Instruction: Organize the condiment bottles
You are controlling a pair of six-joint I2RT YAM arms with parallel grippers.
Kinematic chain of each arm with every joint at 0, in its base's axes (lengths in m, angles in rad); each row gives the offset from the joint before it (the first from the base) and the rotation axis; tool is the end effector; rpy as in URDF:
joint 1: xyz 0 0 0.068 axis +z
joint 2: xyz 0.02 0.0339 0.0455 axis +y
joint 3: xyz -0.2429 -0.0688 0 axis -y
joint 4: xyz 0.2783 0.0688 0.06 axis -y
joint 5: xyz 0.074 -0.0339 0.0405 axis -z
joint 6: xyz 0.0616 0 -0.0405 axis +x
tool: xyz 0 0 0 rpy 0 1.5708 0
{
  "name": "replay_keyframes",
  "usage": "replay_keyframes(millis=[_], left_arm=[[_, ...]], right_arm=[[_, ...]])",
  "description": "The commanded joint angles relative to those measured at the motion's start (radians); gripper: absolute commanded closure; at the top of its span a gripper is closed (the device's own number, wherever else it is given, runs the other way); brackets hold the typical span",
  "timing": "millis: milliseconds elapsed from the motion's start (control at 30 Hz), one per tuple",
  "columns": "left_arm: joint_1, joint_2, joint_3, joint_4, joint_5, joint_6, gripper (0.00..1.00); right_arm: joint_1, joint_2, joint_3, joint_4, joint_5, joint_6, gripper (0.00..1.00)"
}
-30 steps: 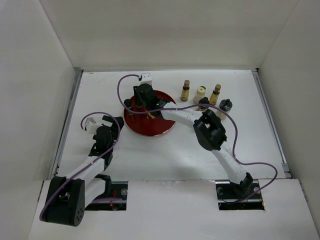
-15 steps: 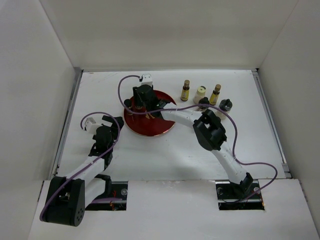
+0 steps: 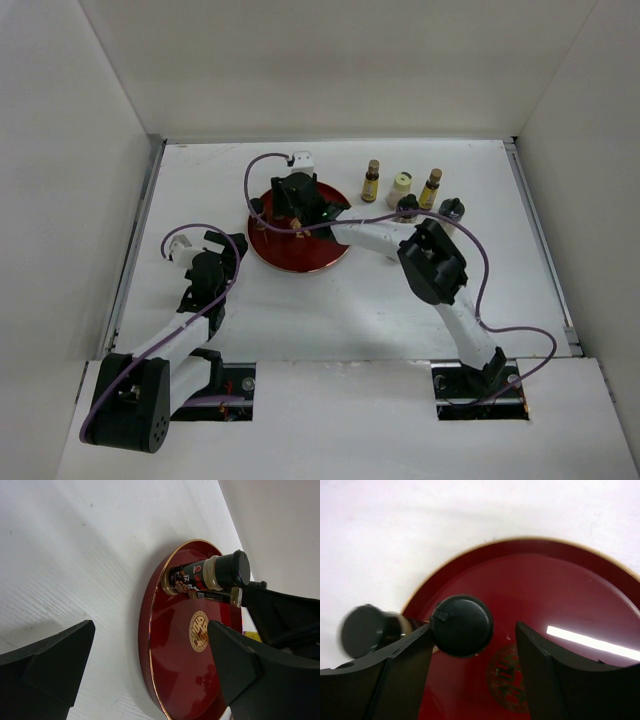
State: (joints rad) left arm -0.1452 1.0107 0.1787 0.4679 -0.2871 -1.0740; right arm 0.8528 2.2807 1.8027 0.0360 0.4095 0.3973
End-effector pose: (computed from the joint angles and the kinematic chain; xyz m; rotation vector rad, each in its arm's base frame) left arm 0.2470 -0.0185 0.1066 -1.0456 1.6542 -0.5375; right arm 0.3941 0.4139 0.1672 -0.1934 1.9866 0.3998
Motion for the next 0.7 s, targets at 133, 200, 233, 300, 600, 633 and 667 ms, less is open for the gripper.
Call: replay_keyframes(millis=[133, 200, 233, 300, 600, 633, 667], left_arm=[[-0.001, -0.006, 0.004, 0.049, -0.001, 0.005, 0.00], [-0.003, -0.017, 0.004, 0.051, 0.000, 0.008, 0.00], [-0.004, -0.021, 0.004, 0.049, -0.004, 0.009, 0.00], [-0.003, -0.015, 0.002, 0.049, -0.007, 0.008, 0.00], [-0.003, -0.018, 0.004, 0.048, 0.000, 0.006, 0.00], [-0.006, -0.021, 0.004, 0.049, -0.004, 0.009, 0.00], [-0.006, -0.021, 0.004, 0.048, -0.007, 0.009, 0.00]], right_arm=[[0.019, -0.184, -0.046, 0.104, -0.021, 0.021, 0.27], [0.019, -0.204, -0.063, 0.113, -0.023, 0.021, 0.27], [0.019, -0.211, -0.072, 0.116, -0.023, 0.023, 0.27], [0.019, -0.230, -0.086, 0.117, -0.031, 0.025, 0.28], [-0.088, -0.383, -0.267, 0.136, -0.009, 0.000, 0.51], [-0.108, -0.401, -0.291, 0.136, 0.000, -0.008, 0.55], [-0.131, -0.418, -0.310, 0.128, 0.014, -0.017, 0.59]])
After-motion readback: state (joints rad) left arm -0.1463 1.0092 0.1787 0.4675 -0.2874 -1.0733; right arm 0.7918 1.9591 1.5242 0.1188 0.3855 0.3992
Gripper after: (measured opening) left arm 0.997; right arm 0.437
